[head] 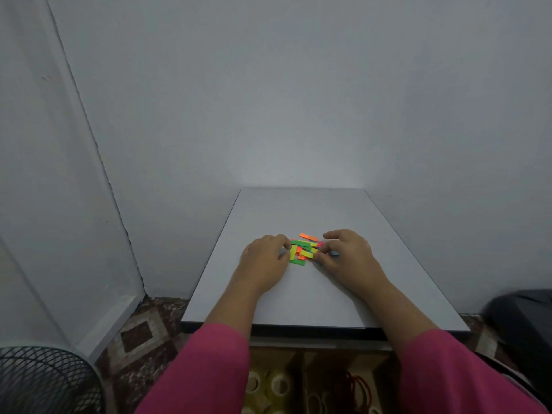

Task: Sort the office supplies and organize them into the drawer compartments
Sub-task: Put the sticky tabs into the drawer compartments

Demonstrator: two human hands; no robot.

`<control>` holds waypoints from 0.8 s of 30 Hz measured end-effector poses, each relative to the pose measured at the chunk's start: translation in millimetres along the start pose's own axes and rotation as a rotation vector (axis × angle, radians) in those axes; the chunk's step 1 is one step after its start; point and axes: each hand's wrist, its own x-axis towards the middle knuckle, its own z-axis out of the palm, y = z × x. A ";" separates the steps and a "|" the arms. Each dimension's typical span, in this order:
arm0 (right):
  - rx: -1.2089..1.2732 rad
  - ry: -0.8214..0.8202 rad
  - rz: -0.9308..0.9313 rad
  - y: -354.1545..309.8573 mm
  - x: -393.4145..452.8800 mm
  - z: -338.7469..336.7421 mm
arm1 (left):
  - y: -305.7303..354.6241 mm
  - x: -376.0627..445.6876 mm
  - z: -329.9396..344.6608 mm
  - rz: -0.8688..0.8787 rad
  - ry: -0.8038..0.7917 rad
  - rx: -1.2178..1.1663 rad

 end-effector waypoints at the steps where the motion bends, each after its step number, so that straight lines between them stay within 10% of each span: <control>1: -0.004 0.000 -0.026 -0.3 -0.5 0.0 | 0.5 0.0 0.4 0.008 -0.005 0.014; 24: -0.077 0.100 -0.164 -1.0 -1.5 5.2 | 8.2 -6.2 -6.3 0.045 0.229 0.344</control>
